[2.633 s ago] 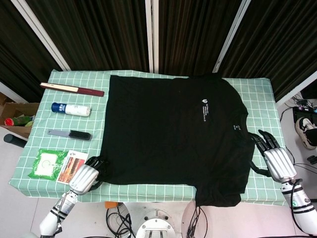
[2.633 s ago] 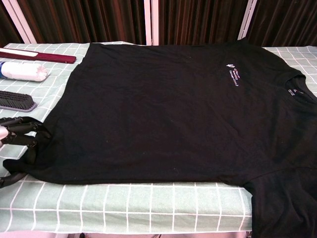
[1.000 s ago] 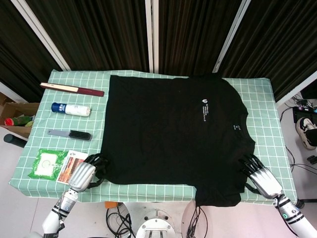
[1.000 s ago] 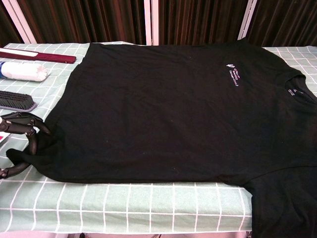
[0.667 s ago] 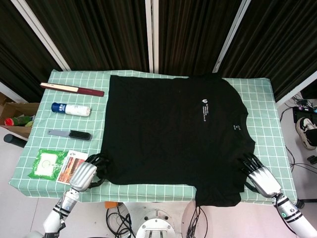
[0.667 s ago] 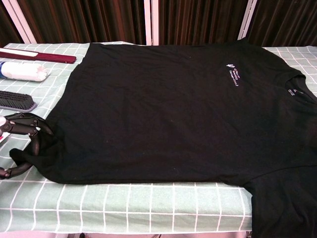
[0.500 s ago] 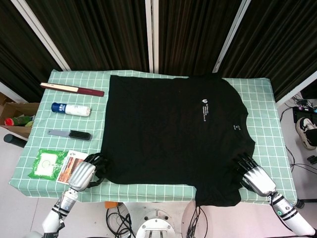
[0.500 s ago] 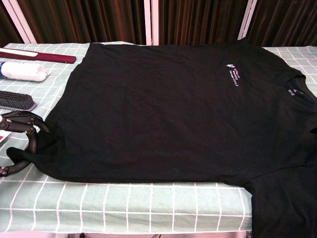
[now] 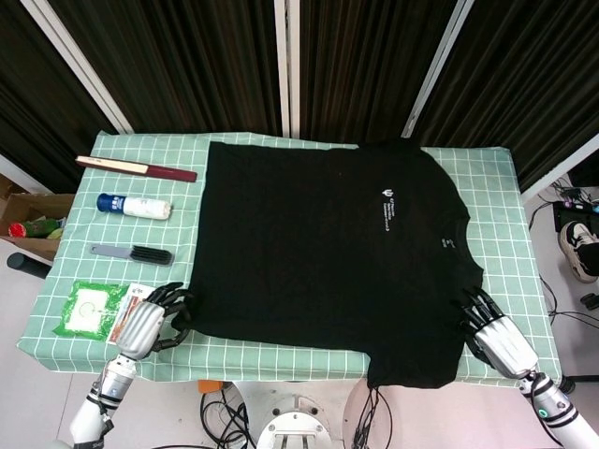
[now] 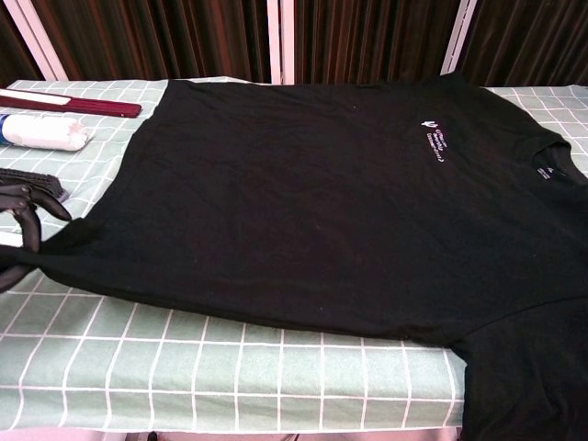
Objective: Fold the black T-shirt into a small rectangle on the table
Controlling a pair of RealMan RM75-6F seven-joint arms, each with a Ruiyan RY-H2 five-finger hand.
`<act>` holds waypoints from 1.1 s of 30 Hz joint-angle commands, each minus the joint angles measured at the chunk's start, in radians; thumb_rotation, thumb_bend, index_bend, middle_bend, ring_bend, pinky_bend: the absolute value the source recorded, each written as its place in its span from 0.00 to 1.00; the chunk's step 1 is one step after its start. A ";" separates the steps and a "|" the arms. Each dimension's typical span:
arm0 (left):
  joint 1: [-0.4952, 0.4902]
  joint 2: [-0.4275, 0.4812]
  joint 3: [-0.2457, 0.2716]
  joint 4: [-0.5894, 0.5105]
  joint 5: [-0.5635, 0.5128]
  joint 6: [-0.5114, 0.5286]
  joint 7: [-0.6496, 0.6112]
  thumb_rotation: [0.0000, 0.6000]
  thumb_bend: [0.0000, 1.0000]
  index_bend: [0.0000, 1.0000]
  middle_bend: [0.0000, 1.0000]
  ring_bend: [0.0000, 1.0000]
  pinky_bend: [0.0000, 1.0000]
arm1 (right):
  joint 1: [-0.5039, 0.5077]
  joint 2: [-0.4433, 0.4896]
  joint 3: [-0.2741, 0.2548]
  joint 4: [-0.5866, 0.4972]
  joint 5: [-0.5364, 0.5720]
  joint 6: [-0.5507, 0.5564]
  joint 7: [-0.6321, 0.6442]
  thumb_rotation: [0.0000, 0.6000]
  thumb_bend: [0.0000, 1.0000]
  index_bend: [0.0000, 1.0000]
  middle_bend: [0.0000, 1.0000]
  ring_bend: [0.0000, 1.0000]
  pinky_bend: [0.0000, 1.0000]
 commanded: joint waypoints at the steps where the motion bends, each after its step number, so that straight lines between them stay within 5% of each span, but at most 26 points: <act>1: 0.017 0.051 0.002 -0.062 0.012 0.042 -0.026 1.00 0.47 0.63 0.30 0.16 0.21 | -0.018 0.071 0.025 -0.100 0.007 0.084 -0.005 1.00 0.65 0.71 0.23 0.03 0.04; 10: 0.102 0.209 0.090 -0.233 0.076 0.150 -0.019 1.00 0.48 0.63 0.30 0.16 0.21 | -0.094 0.222 -0.006 -0.324 -0.037 0.211 -0.085 1.00 0.66 0.73 0.24 0.05 0.06; 21: 0.171 0.315 0.146 -0.365 0.162 0.233 0.033 1.00 0.48 0.63 0.30 0.16 0.21 | -0.166 0.245 -0.014 -0.382 -0.079 0.292 -0.136 1.00 0.68 0.73 0.25 0.07 0.08; 27: 0.092 0.335 0.055 -0.405 0.093 0.139 0.007 1.00 0.48 0.63 0.30 0.16 0.21 | -0.113 0.241 0.041 -0.422 -0.027 0.204 -0.086 1.00 0.68 0.73 0.25 0.07 0.08; 33: -0.057 0.350 -0.106 -0.406 -0.088 -0.060 -0.011 1.00 0.48 0.63 0.29 0.16 0.21 | -0.017 0.256 0.115 -0.506 0.059 0.029 -0.068 1.00 0.69 0.74 0.26 0.07 0.08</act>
